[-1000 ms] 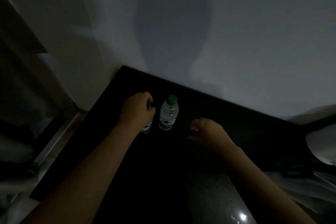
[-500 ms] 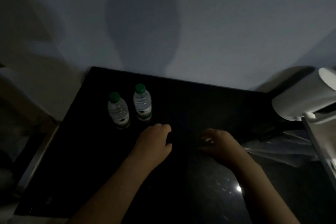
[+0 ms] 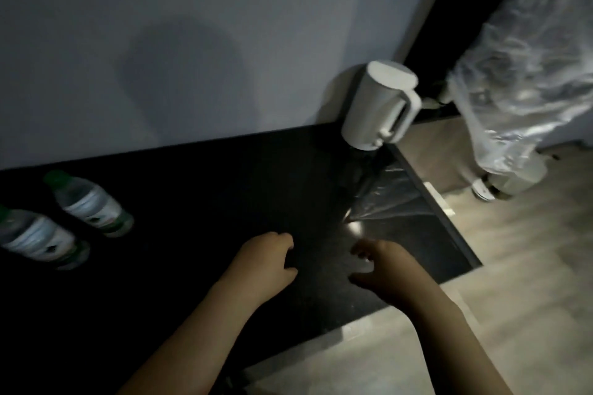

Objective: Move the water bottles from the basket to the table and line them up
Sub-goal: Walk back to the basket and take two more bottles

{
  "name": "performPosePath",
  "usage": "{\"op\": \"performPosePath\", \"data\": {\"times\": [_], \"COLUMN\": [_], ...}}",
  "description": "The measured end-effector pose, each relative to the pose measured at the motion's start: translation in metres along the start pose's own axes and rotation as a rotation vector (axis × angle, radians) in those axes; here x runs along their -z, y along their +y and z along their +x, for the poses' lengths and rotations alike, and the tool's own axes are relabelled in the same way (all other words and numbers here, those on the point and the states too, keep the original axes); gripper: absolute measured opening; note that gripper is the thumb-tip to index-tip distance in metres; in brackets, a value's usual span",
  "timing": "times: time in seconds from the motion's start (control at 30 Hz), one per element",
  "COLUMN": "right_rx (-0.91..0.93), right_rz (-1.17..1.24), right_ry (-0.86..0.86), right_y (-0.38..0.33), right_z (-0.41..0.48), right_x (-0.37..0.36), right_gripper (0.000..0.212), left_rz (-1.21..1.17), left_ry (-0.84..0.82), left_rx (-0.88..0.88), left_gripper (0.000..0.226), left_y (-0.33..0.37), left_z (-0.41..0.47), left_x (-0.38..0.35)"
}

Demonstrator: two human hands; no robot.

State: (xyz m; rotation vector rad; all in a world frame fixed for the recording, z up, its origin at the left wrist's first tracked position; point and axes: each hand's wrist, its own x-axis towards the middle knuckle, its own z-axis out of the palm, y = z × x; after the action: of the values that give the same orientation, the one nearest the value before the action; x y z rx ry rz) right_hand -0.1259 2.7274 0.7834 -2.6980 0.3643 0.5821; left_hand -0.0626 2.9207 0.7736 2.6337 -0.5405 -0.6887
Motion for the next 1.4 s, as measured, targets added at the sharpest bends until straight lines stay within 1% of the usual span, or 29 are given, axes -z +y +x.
{"op": "performPosePath", "data": {"times": [0.07,0.17,0.3,0.47,0.6,0.7,0.93,1.2,1.4], "right_rx": [-0.064,-0.167,-0.307,-0.479,-0.637,-0.743,-0.891,-0.962,-0.982], "right_rz": [0.031,0.105,0.203,0.316,0.373,0.416,0.496,0.498,0.527], "right_ry": [0.027,0.088,0.153,0.230,0.281,0.300,0.384,0.449,0.475], "right_y": [0.046,0.112,0.187,0.257,0.307,0.344,0.437,0.543,0.617], "right_z": [-0.023,-0.059,-0.108,-0.161,-0.194,-0.211,-0.211,-0.178,-0.166], "right_x": [0.007,0.014,0.021,0.026,0.030,0.031,0.056,0.138,0.175], "right_gripper": [0.048,0.048,0.047,0.049,0.051,0.053,0.052,0.051,0.051], "left_rz": [0.002,0.013,0.022,0.127,0.170,0.210,0.249,0.293,0.323], "left_ry": [-0.006,-0.024,-0.126,-0.192,-0.274,-0.332,-0.395,-0.376,-0.386], "left_rx": [-0.065,-0.187,-0.370,-0.551,-0.658,-0.744,-0.935,-1.038,-1.101], "left_gripper": [0.040,0.037,0.035,0.036,0.040,0.039,0.042,0.045,0.045], "left_y": [0.040,0.104,0.189,0.282,0.347,0.392,0.502,0.630,0.708], "left_z": [0.007,0.015,0.019,0.021,0.028,0.038,0.087,0.174,0.220], "left_x": [-0.020,-0.048,-0.077,-0.108,-0.138,-0.162,-0.206,-0.215,-0.238]}}
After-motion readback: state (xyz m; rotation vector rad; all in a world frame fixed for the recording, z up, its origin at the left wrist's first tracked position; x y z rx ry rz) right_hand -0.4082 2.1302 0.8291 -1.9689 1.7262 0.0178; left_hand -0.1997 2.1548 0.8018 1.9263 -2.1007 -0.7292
